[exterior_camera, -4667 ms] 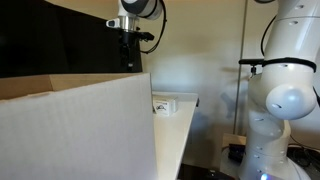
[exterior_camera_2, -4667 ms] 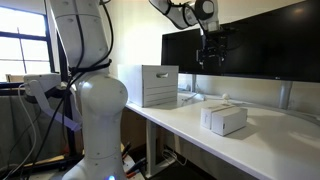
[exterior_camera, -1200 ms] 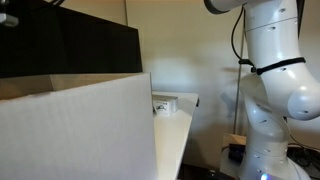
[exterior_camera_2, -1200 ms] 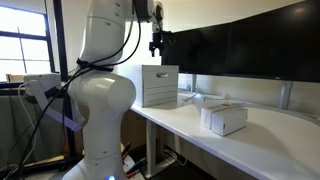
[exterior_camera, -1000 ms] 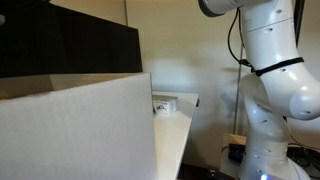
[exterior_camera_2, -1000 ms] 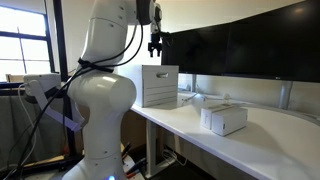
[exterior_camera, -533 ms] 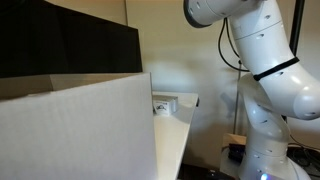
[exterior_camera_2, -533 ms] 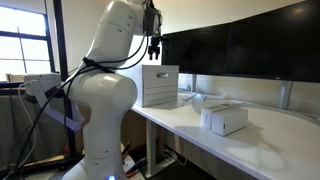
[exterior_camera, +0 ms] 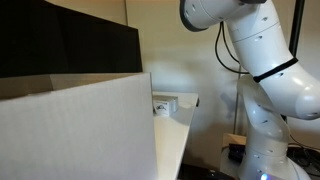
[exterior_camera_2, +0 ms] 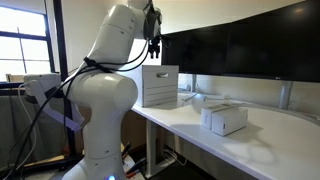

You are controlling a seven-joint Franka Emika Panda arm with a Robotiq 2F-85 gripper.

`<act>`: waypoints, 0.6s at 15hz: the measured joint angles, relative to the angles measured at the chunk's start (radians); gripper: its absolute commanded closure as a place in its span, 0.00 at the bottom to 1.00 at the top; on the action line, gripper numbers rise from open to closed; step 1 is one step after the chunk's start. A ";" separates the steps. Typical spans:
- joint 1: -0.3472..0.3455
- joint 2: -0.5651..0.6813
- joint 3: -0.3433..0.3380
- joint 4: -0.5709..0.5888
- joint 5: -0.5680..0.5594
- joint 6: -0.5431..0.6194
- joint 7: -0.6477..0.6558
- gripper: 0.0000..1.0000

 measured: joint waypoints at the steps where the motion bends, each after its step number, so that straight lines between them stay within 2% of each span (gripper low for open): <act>1: 0.000 0.000 -0.001 0.001 0.000 0.000 -0.001 0.00; 6: 0.011 0.009 0.010 -0.009 0.013 0.004 0.002 0.00; 9: 0.048 0.036 0.038 -0.029 0.028 0.011 0.002 0.00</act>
